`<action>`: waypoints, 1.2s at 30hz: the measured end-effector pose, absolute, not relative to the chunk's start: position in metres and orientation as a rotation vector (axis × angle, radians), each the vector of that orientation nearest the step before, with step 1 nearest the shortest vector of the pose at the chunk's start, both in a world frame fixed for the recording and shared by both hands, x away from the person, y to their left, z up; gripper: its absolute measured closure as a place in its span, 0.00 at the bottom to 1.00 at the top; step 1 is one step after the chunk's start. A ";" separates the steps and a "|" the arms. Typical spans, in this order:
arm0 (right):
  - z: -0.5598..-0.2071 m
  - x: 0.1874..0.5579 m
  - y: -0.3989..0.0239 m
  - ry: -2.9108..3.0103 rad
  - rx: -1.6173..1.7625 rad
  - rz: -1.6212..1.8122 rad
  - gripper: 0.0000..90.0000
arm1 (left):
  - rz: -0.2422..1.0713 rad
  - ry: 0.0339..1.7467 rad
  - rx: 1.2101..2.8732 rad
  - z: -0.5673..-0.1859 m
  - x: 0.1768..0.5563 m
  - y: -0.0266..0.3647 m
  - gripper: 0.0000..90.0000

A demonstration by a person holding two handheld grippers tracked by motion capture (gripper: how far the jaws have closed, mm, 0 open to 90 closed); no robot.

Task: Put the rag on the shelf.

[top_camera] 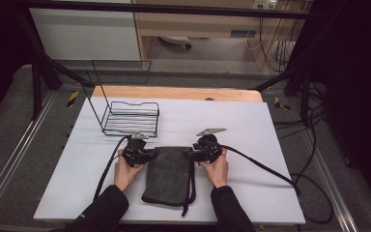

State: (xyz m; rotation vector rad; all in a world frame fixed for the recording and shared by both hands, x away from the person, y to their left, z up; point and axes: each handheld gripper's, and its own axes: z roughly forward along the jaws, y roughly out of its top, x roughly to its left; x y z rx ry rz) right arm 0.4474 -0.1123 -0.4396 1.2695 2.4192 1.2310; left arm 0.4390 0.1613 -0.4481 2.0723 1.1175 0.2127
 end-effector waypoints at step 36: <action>-0.442 0.452 -0.113 2.517 1.398 1.273 0.89 | 0.169 1.120 2.019 -0.450 0.440 0.167 0.89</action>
